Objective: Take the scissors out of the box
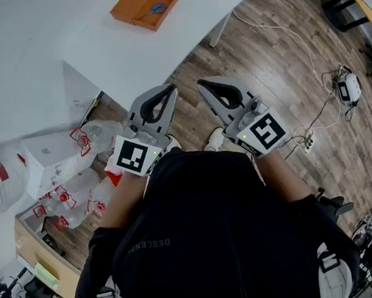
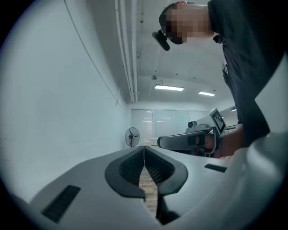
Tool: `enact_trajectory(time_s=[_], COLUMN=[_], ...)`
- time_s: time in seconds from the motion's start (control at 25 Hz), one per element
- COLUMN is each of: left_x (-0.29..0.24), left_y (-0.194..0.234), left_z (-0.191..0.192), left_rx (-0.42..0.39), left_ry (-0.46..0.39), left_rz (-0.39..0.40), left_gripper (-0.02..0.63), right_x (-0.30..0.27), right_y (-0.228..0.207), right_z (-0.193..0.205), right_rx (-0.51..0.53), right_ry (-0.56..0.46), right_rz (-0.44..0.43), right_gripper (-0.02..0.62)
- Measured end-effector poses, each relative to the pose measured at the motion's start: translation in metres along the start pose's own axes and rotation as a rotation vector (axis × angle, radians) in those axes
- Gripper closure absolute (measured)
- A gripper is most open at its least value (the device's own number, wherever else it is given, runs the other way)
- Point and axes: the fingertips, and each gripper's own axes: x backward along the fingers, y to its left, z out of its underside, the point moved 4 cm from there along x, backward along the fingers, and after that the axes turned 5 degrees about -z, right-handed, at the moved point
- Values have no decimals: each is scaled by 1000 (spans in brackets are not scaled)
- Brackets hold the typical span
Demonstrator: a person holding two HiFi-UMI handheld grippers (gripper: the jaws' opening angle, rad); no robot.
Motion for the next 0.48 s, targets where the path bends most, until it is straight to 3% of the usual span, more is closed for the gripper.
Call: enact_trajectory(time_s=[0.48], left_x=[8], left_y=[-14], left_z=[1], left_rx=[2], left_ry=[4], left_rz=[-22], left_gripper=[586], right_x=[19], right_y=[3], right_z=[1], right_rx=[-27], right_ry=[-19], right_rz=[18], right_gripper=[589])
